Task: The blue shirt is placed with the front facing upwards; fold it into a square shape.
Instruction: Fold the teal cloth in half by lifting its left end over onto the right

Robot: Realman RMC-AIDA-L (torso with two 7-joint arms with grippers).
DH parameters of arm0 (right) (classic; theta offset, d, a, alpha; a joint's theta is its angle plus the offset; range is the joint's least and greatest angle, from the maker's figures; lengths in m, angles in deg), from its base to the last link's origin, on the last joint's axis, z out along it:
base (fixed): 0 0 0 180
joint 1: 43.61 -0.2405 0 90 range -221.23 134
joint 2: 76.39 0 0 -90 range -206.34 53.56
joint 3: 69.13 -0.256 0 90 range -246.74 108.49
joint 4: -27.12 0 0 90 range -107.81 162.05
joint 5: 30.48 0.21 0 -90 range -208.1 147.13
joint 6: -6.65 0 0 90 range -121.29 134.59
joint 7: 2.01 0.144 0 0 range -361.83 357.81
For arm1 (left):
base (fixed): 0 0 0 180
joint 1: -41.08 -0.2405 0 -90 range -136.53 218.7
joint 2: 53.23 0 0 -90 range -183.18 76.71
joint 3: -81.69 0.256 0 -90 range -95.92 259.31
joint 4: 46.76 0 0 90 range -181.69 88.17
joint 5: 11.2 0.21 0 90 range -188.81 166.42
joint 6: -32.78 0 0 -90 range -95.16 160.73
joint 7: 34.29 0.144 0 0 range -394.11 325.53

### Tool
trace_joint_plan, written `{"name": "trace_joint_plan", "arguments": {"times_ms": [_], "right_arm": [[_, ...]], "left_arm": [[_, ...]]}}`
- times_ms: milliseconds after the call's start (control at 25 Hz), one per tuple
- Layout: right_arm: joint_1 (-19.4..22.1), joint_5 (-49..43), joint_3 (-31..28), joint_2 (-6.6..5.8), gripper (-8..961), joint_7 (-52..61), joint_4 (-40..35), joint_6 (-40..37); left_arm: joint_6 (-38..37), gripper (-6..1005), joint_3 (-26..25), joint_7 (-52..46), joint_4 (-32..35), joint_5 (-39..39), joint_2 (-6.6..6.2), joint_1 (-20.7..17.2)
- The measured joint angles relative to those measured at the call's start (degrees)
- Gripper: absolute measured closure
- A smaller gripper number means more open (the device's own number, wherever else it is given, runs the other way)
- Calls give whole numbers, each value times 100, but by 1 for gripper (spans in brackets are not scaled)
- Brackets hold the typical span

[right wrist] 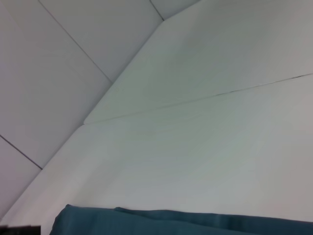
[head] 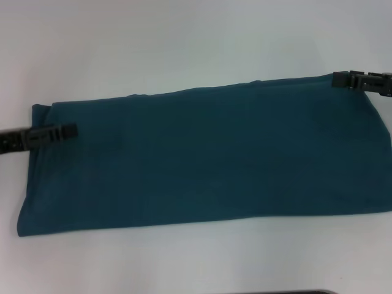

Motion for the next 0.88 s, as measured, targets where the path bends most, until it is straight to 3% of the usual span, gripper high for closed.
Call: {"name": "trace_joint_plan", "arguments": {"times_ms": [360, 880], "right_arm": [[13, 7, 2, 8, 31, -4, 0, -7], [-20, 71, 2, 18, 31, -14, 9, 2]], "left_arm": [[104, 124, 27, 43, 64, 275, 41, -123], [219, 123, 12, 61, 26, 518, 73, 11]]}}
